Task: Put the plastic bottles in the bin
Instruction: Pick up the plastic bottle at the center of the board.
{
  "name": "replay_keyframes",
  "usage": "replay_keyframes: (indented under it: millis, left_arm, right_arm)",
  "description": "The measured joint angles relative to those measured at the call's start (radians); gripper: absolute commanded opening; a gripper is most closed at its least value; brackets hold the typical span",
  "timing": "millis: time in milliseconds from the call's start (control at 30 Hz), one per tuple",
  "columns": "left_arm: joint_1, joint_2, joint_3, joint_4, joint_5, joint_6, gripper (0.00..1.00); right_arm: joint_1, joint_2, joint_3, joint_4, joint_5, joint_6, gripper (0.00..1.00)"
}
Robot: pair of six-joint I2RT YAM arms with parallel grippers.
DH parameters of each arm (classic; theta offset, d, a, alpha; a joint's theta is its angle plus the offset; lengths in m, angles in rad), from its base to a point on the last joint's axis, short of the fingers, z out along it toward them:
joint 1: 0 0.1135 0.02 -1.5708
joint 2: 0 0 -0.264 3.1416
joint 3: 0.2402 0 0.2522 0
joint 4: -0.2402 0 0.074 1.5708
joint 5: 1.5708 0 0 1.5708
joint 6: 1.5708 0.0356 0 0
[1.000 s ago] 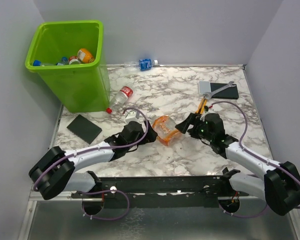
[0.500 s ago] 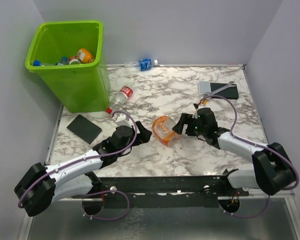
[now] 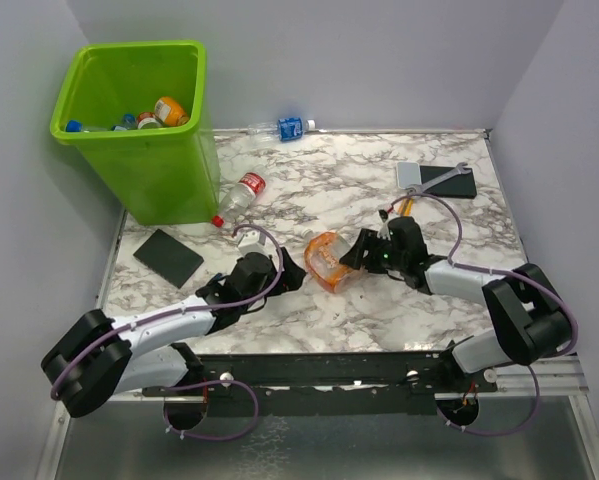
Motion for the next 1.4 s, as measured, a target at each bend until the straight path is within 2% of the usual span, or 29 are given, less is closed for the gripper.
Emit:
replay_keyframes:
  millis: [133,300,433,500,533,967,1167,1400]
  left_arm:
    - [0.000,0.093,0.001,0.019,0.029,-0.004,0.85]
    - [0.000,0.193,0.020,0.047,0.073,-0.007,0.84]
    - [0.001,0.222,0.040,0.058,0.090,-0.006,0.84]
    - [0.001,0.222,0.040,0.063,0.092,-0.007,0.86]
    - [0.001,0.221,0.039,0.063,0.091,-0.008,0.87]
    - [0.000,-0.015,-0.007,0.141,0.014,-0.023,0.99]
    - [0.002,-0.101,0.000,0.196,-0.027,0.030,0.99]
    - [0.015,-0.026,0.122,0.261,0.071,0.078,0.98]
  right_arm:
    - [0.000,-0.013,-0.089,0.089,-0.043,0.093,0.58]
    - [-0.002,-0.027,-0.141,0.153,-0.071,0.151,0.44]
    - [-0.011,-0.043,-0.154,0.175,-0.069,0.168,0.24]
    - [-0.009,-0.057,-0.161,0.179,-0.071,0.172,0.06]
    - [-0.010,-0.066,-0.167,0.178,-0.072,0.175,0.01]
    - [-0.005,-0.222,-0.245,0.183,-0.075,0.164,0.01]
    - [-0.005,-0.468,-0.347,0.225,-0.080,0.118,0.01]
    - [-0.004,-0.719,-0.417,0.255,-0.086,0.076,0.01]
